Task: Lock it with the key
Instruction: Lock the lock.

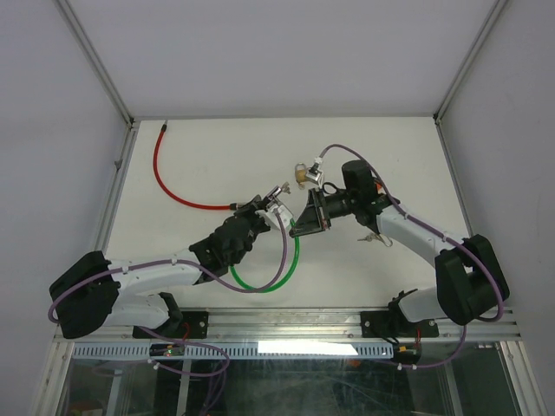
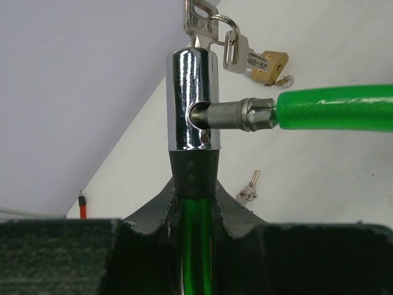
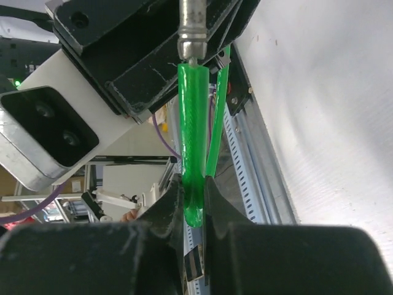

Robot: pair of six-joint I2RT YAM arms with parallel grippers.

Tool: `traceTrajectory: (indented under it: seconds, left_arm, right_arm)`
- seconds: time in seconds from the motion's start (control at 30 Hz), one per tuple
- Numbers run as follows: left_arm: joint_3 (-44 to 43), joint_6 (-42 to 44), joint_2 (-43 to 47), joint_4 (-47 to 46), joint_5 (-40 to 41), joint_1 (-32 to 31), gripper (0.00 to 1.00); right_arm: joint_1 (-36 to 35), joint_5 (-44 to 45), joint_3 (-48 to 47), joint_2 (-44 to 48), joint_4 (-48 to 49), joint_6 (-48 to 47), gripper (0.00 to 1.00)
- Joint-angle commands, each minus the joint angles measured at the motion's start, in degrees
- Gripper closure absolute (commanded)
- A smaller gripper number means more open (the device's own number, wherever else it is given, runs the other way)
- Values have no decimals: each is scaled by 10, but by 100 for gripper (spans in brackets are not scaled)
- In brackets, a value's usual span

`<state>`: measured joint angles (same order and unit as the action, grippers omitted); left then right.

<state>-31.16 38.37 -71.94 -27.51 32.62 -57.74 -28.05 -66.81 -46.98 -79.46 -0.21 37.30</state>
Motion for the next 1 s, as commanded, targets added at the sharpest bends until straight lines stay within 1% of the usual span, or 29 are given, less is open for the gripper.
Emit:
traceTrajectory:
  seconds: [0.0,0.03,0.07,0.43,0.53,0.67,0.83,0.97]
  left_arm:
    - [26,-9,42,-39,-149,-23,100]
    - [29,-12,49,-40,-156,-23,100]
    - [32,-15,54,-41,-162,-22,100]
    - [48,-33,93,-47,-182,-21,100]
    - [51,-36,99,-45,-186,-21,100]
    - [42,-28,90,-26,-173,-21,100]
    - [21,-9,47,-19,-116,-23,100]
    - [10,16,11,-28,-61,-27,100]
  right_arm:
    - [4,15,-41,2,60,53,100]
    - [5,77,-46,-3,44,2,100]
    - [5,97,-47,-9,34,-12,100]
    - [8,163,-55,-31,-1,-54,100]
    - [12,162,-57,-31,-5,-61,100]
    - [12,128,-60,-17,-2,-62,100]
    - [3,137,-64,42,-19,-92,100]
    - [3,125,-61,76,-12,-72,100]
